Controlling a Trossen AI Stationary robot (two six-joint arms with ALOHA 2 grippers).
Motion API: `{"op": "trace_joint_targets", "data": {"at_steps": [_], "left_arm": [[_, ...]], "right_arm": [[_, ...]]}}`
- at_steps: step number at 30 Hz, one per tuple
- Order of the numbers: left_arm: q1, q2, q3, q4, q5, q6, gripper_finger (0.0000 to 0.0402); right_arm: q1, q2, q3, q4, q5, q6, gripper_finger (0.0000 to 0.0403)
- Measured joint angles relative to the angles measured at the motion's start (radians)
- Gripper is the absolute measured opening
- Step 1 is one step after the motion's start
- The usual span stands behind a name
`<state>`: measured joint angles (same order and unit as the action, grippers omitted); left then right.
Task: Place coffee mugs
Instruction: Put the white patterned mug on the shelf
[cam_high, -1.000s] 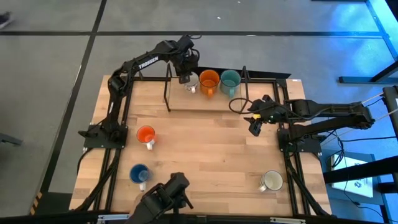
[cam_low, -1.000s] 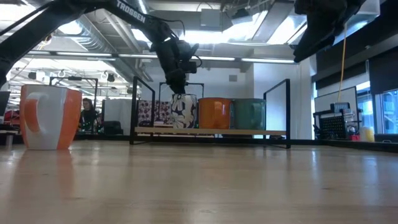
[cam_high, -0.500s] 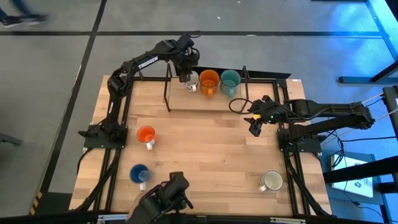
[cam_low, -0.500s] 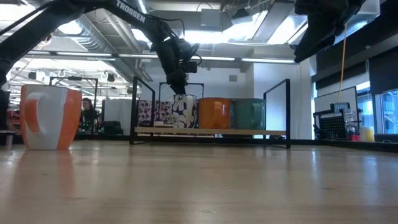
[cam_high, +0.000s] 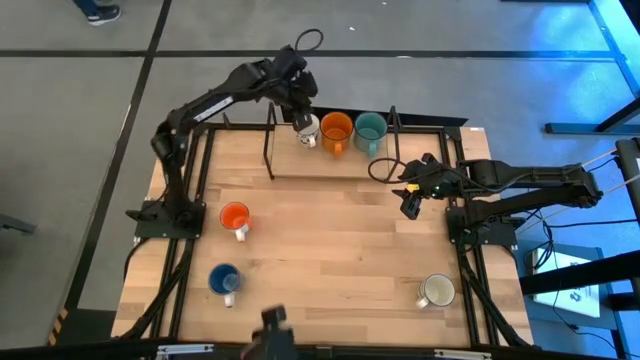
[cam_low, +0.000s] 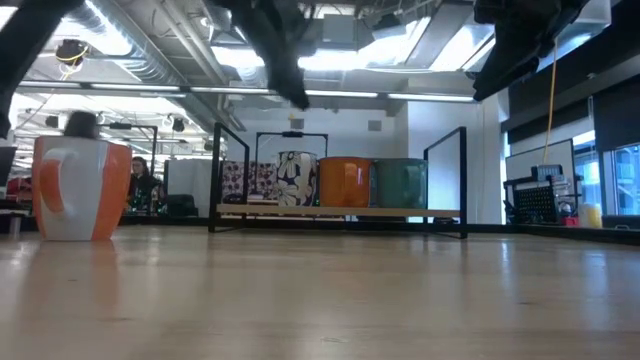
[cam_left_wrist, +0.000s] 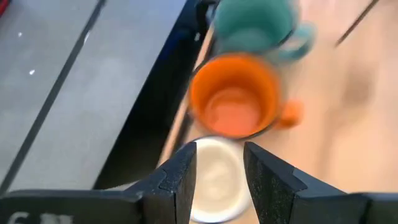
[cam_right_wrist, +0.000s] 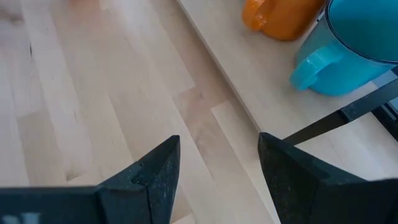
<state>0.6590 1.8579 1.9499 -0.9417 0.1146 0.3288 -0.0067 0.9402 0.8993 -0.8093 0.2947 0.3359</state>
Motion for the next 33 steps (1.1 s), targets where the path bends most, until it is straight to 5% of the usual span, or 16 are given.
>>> {"op": "trace_joint_targets", "data": {"at_steps": [13,22,33], "left_arm": [[-0.478,-0.227,0.001,-0.080,-0.131,-0.345,0.0127],[-0.757,-0.261,-0.023,-0.080,-0.366,-0.401,0.0128],[-0.908,-0.619,-0.540,0.118,-0.386,-0.568,0.0128]], "right_arm": [[0.000,0.000,0.003,0.040,-0.179,0.012,0.0202],[0.014,0.001,0.065,0.050,-0.297,0.145,0.0202],[0.183,0.219,0.235,0.023,-0.261,0.419,0.0202]]}}
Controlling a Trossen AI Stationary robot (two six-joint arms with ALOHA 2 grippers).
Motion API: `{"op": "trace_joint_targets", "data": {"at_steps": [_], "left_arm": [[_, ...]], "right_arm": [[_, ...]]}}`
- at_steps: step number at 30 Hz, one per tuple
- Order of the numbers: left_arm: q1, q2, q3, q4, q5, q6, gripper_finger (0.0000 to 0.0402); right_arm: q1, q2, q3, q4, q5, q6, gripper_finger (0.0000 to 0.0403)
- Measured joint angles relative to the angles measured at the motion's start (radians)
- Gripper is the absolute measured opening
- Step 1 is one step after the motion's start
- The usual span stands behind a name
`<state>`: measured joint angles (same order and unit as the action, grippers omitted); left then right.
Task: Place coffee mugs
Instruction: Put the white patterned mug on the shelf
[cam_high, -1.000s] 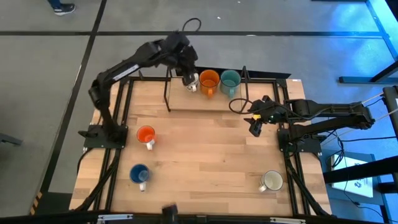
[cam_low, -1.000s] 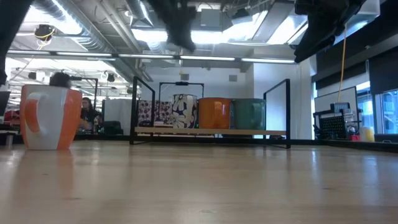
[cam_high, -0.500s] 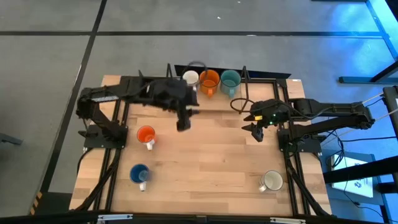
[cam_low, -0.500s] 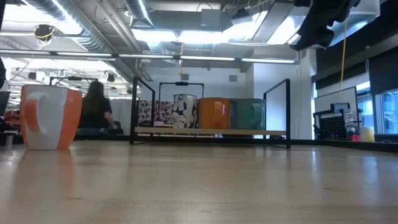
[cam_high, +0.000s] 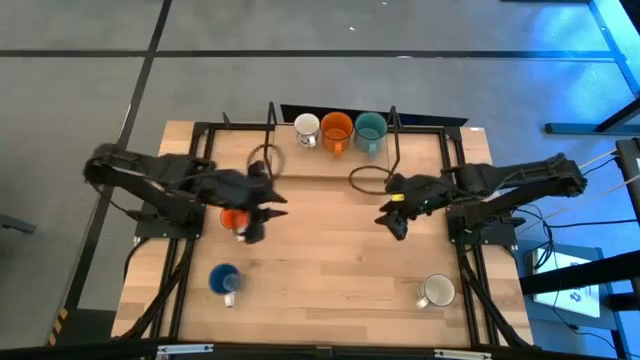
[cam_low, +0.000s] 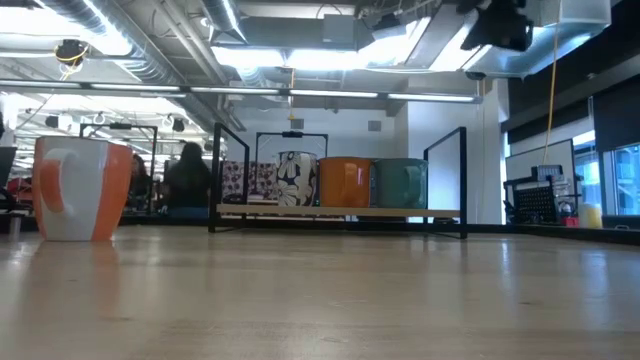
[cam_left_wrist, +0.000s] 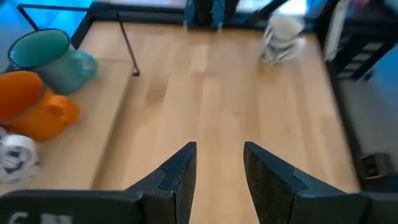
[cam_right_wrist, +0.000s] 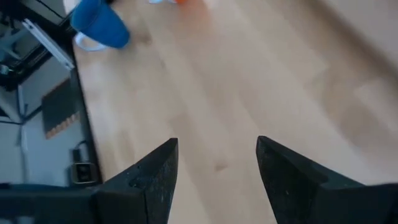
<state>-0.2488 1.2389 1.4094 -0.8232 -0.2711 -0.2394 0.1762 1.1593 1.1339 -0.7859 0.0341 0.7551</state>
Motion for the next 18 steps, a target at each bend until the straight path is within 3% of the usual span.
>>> {"op": "trace_joint_targets", "data": {"at_steps": [6,12,18], "left_arm": [[-0.071,-0.163,-0.228,0.191,-0.087,-0.080,0.0128],[-0.109,-0.201,-0.318,0.235,-0.087,-0.101,0.0128],[-0.120,-0.193,-0.325,0.242,-0.085,-0.091,0.0128]], "right_arm": [[0.114,0.122,0.117,-0.111,-0.075,0.267,0.0202],[0.264,0.167,0.134,-0.151,-0.226,0.568,0.0202],[0.455,0.195,0.134,-0.177,-0.159,0.835,0.0202]]}}
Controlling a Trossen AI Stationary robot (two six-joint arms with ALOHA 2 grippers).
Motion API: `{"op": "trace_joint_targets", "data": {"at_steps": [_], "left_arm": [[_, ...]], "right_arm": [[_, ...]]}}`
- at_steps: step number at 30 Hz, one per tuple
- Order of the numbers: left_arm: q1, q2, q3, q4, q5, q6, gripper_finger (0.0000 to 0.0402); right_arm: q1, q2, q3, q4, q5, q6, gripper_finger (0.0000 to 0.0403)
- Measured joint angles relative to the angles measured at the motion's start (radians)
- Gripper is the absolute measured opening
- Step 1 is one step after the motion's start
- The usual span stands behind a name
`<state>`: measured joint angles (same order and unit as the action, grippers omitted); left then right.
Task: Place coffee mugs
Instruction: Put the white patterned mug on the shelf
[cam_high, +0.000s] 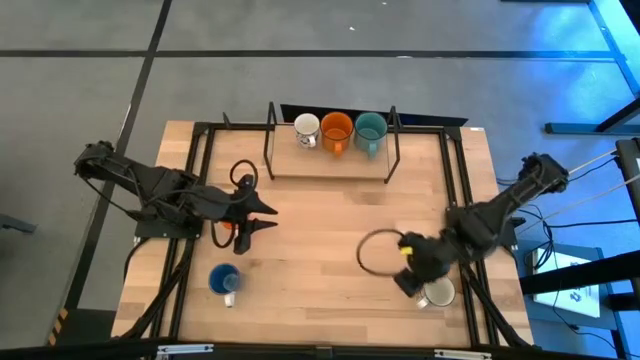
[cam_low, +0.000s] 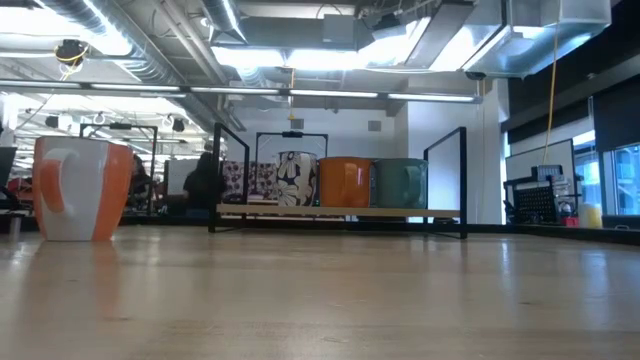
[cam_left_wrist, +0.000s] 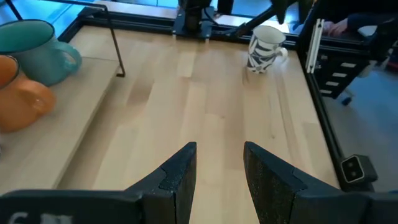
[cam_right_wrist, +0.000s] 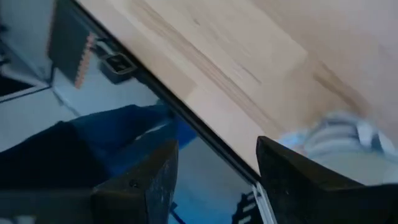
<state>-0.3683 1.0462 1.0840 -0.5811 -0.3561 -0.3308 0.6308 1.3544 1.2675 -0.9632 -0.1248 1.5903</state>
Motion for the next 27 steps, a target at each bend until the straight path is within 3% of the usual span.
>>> {"op": "trace_joint_targets", "data": {"at_steps": [11,21,27], "left_arm": [[0.000,0.000,0.000,-0.002,-0.001,0.023,0.0128],[0.000,0.000,0.000,-0.002,-0.001,0.024,0.0128],[0.000,0.000,0.000,-0.002,-0.002,0.024,0.0128]], "right_arm": [[0.213,0.133,0.000,-0.142,0.021,0.291,0.0202],[0.227,0.249,-0.002,-0.223,0.084,0.362,0.0202],[0.227,0.261,-0.086,-0.105,0.063,0.378,0.0202]]}}
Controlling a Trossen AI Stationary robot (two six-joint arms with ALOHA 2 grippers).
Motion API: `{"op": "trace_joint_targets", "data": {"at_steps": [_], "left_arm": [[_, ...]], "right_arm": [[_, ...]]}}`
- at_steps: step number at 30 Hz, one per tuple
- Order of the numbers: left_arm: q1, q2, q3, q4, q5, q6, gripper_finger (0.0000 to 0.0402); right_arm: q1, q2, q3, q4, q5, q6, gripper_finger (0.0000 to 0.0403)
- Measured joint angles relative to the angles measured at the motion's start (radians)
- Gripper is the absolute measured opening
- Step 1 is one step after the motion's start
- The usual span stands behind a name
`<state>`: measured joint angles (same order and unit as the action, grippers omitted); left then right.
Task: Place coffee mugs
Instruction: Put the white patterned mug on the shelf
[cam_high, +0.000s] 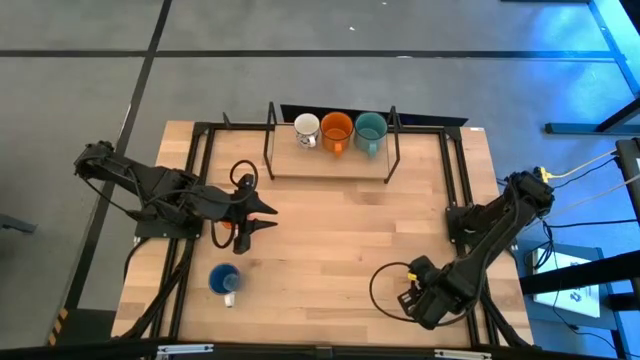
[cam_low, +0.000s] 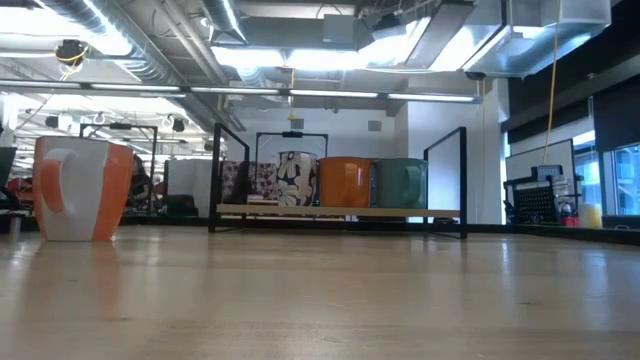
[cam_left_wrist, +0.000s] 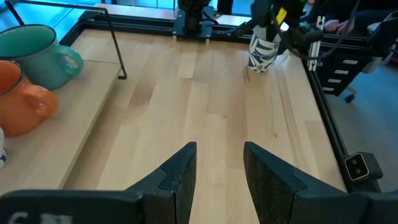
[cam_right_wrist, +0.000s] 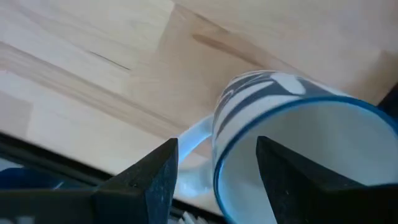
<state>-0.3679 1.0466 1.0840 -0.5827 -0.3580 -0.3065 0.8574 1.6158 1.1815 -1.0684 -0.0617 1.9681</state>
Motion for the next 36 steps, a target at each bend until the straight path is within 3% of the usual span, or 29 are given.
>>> {"op": "trace_joint_targets", "data": {"at_steps": [6,17,21,26,36], "left_arm": [[0.000,0.000,0.000,0.000,0.000,0.000,0.0128],[0.000,0.000,0.000,-0.003,0.000,0.003,0.0128],[0.000,0.000,0.000,-0.003,0.000,0.003,0.0128],[0.000,0.000,0.000,-0.004,0.000,0.003,0.0128],[0.000,0.000,0.000,-0.009,0.000,0.003,0.0128]], "right_arm": [[0.000,-0.001,-0.052,0.046,0.027,-0.015,0.0170],[0.000,-0.002,-0.064,0.044,0.029,-0.119,0.0013],[-0.006,-0.001,-0.040,0.036,0.035,-0.197,0.0017],[-0.069,-0.001,0.073,0.011,0.079,-0.425,0.0008],[-0.363,-0.002,0.339,-0.221,0.200,-0.890,0.0008]]}}
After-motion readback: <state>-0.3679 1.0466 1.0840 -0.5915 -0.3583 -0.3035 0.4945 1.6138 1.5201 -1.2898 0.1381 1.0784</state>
